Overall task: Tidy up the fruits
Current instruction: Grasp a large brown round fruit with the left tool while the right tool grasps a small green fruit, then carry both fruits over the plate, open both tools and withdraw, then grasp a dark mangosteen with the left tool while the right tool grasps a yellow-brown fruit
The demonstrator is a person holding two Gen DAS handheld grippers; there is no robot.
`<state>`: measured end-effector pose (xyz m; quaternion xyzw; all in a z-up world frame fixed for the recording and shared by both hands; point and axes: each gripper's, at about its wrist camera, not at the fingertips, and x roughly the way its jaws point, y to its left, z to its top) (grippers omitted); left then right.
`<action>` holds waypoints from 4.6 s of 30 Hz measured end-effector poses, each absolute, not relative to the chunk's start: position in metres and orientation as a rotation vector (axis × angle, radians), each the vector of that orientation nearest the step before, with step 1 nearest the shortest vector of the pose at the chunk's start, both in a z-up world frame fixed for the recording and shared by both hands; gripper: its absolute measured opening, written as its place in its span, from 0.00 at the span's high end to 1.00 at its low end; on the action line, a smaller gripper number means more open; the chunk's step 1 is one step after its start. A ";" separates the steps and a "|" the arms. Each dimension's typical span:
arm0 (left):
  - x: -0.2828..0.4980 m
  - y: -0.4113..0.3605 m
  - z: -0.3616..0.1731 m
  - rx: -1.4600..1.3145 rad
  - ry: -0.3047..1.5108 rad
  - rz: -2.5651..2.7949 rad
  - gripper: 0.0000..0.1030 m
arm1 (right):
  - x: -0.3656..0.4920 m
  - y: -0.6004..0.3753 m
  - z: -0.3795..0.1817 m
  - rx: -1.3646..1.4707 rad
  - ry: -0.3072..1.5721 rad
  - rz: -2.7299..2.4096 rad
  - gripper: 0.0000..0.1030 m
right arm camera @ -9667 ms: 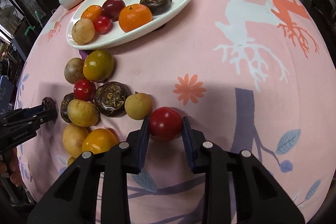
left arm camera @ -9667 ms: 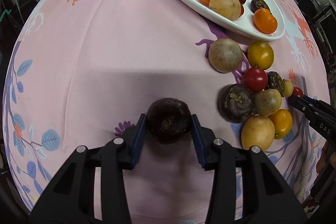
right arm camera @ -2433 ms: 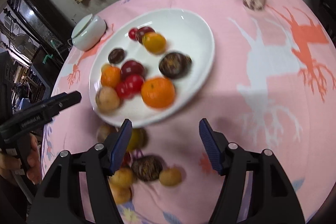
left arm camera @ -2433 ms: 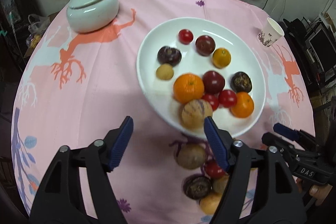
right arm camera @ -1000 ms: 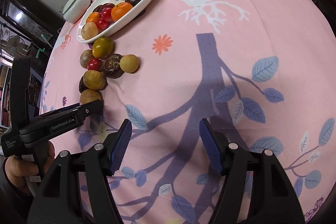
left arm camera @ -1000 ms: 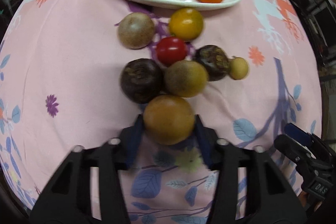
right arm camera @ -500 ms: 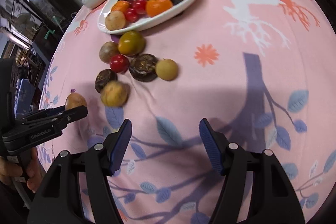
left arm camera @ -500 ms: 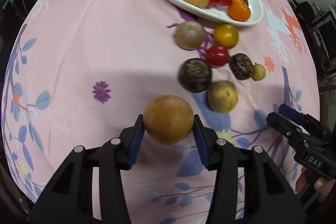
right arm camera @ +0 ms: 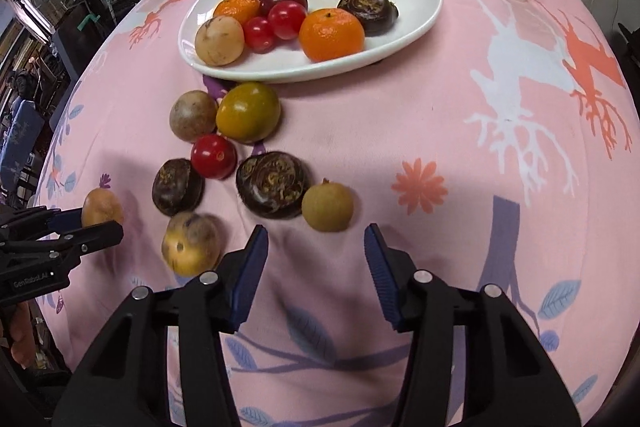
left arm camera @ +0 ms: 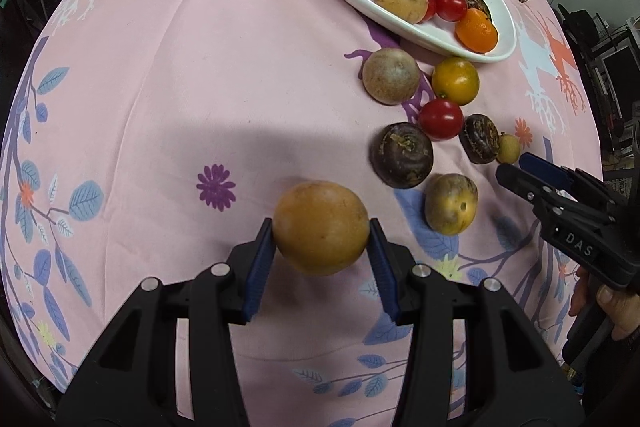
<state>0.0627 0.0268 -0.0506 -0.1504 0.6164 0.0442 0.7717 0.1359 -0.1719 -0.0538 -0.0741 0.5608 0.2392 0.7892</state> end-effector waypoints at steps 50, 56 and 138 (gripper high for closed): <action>0.178 0.017 0.032 -0.186 1.101 0.019 0.55 | 0.202 -0.171 0.033 0.038 1.001 0.583 0.73; 0.210 0.016 0.026 -0.189 1.098 0.009 0.55 | 0.230 -0.152 0.028 0.045 0.985 0.598 0.73; 0.044 0.059 -0.022 -0.343 1.264 0.144 0.24 | 0.096 -0.113 -0.053 -0.169 1.207 0.611 0.62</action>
